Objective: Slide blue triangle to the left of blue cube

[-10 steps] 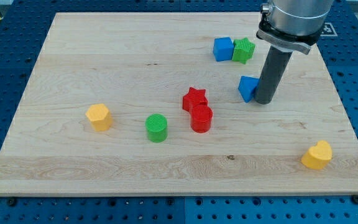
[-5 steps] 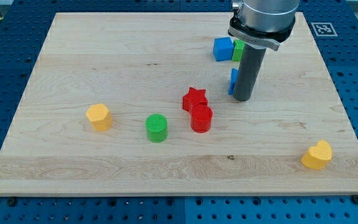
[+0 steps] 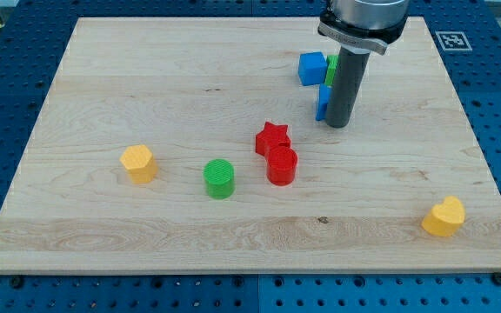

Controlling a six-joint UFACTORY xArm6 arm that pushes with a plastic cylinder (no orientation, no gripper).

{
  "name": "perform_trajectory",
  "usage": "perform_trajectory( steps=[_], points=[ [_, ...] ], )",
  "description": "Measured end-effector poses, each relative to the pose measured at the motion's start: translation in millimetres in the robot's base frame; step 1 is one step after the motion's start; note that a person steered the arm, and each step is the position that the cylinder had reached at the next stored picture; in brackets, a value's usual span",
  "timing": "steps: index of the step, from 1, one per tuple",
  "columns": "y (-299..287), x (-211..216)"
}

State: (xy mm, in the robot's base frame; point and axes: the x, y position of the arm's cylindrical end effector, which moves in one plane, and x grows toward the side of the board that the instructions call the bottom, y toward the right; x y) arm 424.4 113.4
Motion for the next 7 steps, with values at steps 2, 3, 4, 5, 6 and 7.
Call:
perform_trajectory(
  steps=[2,3,4,5,6,7],
  points=[
    [0,-19],
    [0,-25],
    [0,-30],
    [-11,-34],
    [-20,-37],
    [-28,-42]
  ],
)
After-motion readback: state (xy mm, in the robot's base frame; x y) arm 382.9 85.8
